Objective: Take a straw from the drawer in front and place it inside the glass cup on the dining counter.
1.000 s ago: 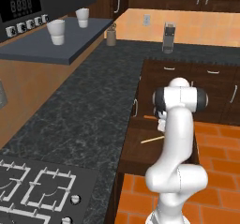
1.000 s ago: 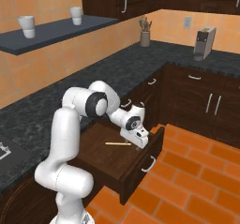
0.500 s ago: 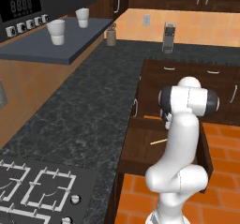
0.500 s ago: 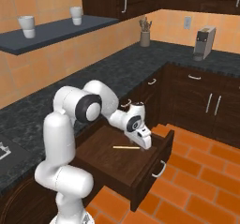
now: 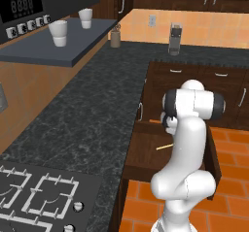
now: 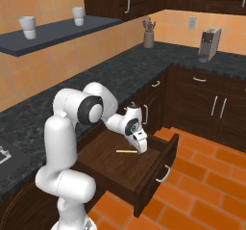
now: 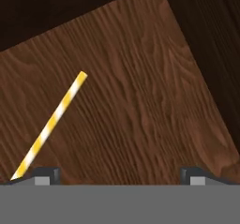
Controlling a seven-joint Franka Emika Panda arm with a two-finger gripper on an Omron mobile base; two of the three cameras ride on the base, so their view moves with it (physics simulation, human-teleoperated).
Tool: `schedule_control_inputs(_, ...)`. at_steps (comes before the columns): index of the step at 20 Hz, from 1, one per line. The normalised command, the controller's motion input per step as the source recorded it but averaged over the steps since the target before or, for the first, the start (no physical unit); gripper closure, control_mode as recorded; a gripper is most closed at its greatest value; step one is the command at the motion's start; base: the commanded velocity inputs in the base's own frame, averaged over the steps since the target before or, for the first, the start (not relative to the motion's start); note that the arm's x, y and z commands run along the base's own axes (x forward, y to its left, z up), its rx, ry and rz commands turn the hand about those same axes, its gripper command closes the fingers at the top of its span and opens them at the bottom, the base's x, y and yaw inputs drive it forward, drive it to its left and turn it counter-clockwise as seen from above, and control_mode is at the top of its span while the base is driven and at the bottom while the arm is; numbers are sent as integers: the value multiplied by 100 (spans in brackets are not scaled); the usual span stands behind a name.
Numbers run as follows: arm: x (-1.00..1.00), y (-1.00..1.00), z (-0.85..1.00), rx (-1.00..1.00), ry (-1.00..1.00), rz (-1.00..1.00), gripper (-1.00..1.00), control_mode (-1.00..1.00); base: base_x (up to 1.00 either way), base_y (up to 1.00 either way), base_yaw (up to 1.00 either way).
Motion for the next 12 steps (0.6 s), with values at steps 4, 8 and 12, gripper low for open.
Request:
schedule_control_inputs(4, 19, 0, -45, 0, 0, -13, -100, -100, 0, 0, 0)
schedule_control_inputs(8, 28, 0, -29, 0, 0, -8, -100, -100, 0, 0, 0)
schedule_control_inputs(12, 36, 0, -22, 0, 0, -2, -100, -100, 0, 0, 0)
